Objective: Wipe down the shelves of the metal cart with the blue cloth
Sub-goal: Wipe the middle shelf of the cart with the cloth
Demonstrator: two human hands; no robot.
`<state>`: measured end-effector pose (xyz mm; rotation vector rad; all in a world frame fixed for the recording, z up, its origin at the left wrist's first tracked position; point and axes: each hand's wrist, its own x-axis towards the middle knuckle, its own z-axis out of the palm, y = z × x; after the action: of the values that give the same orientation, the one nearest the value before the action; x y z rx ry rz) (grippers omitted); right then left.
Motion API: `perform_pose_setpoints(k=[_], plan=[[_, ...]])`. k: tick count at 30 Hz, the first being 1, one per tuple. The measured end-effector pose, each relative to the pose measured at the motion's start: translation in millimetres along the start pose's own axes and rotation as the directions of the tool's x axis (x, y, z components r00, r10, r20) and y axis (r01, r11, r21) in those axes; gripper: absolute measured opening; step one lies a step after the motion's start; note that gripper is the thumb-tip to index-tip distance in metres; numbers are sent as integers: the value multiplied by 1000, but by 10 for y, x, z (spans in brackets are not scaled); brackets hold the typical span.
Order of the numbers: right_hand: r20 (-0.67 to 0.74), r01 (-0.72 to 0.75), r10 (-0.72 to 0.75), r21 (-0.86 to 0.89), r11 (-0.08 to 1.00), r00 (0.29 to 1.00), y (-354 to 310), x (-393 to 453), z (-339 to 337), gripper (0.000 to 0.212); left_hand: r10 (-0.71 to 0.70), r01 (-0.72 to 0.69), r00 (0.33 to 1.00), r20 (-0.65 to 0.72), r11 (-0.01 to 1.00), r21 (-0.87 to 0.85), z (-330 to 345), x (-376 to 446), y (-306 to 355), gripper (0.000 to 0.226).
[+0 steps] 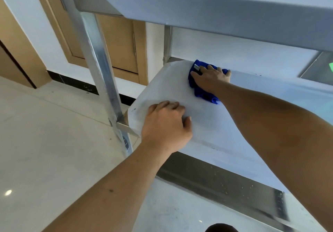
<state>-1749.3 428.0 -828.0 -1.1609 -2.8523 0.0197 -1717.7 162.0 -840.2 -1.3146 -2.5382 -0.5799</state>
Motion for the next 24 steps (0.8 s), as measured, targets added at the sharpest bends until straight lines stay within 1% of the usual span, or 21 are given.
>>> perform_pose_setpoints(k=[3,7,9,11,13,16,18,21,24], plan=[[1,28,-28,8,1000,1000,-300,57,18,71,2,-2,1000,11,1000,-3,10,-2,1,47],[-4,99,-99,31,995,995,-799,30,40,73,15,-15,1000,-9,1000,10,9,4,8,45],[-9,141,-140,57,988,990,-1019,-34,58,74,15,-15,1000,-27,1000,-25,5,2,-10,39],[-13,169,-169,85,982,986,-1157,-106,69,73,-14,9,998,-53,994,-107,-12,1,-31,29],[-15,187,-186,102,977,982,-1190,-185,67,71,-40,27,997,-69,985,-171,-33,-7,-35,17],[-11,213,-214,115,970,977,-1128,-313,58,71,-31,3,990,-140,980,-198,-55,-38,-18,7],[-13,208,-208,114,971,978,-1059,-401,57,71,-31,-5,985,-169,978,-210,-50,-40,-12,7],[-12,192,-192,108,975,981,-941,-518,53,70,-51,23,990,-133,980,-200,-30,-25,-31,22],[-25,169,-167,107,980,986,-716,-611,39,69,-39,24,995,-94,987,-161,-25,-10,-31,25]])
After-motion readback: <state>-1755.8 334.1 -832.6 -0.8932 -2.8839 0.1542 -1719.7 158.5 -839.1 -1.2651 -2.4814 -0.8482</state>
